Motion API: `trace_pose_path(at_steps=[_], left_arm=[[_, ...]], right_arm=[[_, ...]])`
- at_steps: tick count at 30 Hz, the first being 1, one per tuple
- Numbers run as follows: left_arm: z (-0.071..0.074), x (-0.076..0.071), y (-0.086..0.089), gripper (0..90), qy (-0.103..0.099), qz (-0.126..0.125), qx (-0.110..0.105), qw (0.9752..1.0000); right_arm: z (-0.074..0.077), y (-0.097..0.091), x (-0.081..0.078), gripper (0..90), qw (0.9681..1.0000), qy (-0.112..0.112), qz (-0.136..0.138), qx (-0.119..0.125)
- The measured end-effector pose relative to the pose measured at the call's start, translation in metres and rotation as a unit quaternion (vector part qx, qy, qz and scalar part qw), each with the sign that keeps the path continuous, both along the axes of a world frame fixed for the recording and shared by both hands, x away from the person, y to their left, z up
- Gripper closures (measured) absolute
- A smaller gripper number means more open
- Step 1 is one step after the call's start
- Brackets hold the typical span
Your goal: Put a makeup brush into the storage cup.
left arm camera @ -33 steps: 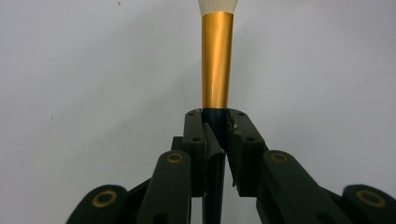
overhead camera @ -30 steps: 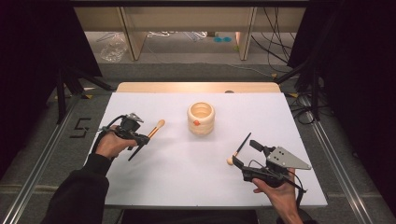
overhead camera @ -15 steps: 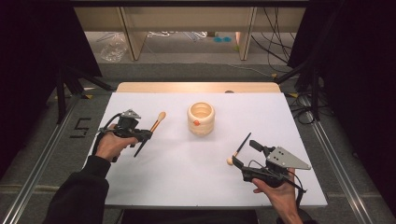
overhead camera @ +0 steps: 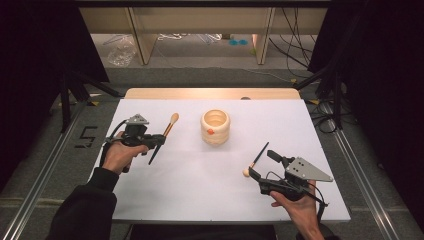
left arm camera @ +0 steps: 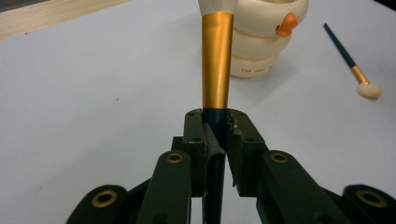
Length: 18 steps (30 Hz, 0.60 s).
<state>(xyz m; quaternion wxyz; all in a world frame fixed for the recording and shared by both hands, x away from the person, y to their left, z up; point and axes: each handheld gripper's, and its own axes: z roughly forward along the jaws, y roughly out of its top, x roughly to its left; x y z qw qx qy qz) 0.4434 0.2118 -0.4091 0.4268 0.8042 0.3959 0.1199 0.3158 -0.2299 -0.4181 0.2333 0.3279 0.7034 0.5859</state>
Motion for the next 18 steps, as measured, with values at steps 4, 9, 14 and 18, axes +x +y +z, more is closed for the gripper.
trace_pose_path(at_steps=[4,9,14,18], left_arm=[[0.003,-0.001,-0.003,78.8,-0.011,0.003,-0.029,0.9995],[0.007,-0.004,-0.007,78.7,-0.025,0.007,-0.05,0.9984],[0.012,-0.004,-0.012,78.8,-0.037,0.004,-0.063,0.9973],[0.016,-0.005,-0.015,78.7,-0.049,0.008,-0.072,0.9962]], right_arm=[[0.0,0.0,0.0,17.5,1.0,0.0,0.0,0.0],[0.0,0.0,0.0,17.5,1.0,-0.001,-0.002,0.002],[0.0,0.0,0.0,17.5,1.0,0.0,-0.002,0.0],[0.0,0.0,0.0,17.5,1.0,-0.002,-0.004,0.002]])
